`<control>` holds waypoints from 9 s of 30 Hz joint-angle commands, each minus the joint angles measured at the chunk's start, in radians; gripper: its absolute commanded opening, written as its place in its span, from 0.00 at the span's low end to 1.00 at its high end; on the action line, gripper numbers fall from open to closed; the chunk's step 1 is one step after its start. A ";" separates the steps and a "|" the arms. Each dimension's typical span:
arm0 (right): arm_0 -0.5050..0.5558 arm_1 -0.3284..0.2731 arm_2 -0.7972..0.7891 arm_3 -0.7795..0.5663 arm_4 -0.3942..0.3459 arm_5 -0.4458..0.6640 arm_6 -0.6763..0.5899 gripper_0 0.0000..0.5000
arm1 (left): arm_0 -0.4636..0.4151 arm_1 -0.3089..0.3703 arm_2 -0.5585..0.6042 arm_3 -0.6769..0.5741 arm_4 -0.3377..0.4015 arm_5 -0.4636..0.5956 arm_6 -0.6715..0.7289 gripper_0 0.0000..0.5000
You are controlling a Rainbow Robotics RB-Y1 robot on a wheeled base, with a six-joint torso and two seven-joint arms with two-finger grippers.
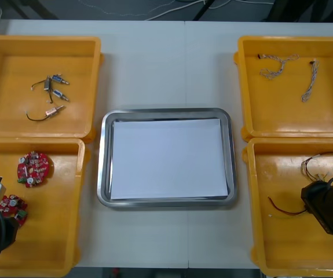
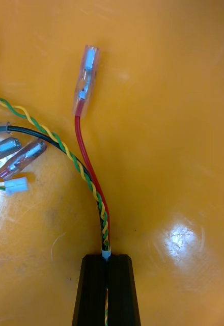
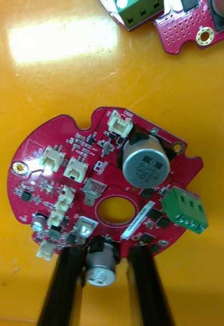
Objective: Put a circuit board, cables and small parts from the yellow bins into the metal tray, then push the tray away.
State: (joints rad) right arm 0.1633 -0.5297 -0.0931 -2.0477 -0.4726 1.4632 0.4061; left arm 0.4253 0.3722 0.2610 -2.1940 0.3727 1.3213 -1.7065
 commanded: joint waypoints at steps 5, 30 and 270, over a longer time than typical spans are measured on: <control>-0.037 0.007 -0.020 -0.043 0.015 0.083 0.045 0.00 | -0.033 -0.010 0.047 -0.015 0.032 0.044 -0.147 0.86; -0.137 -0.009 -0.168 -0.361 -0.020 0.457 0.111 0.00 | -0.168 0.007 0.130 -0.156 0.106 0.348 0.148 0.86; -0.415 -0.268 -0.046 -0.424 -0.351 0.457 0.933 0.00 | -1.146 0.267 -0.893 -0.053 0.305 0.599 1.435 0.00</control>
State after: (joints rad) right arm -0.2292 -0.7612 -0.1496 -2.4630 -0.8309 1.9168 1.3493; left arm -0.6816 0.6804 -0.6001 -2.2453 0.7079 1.9134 -0.2489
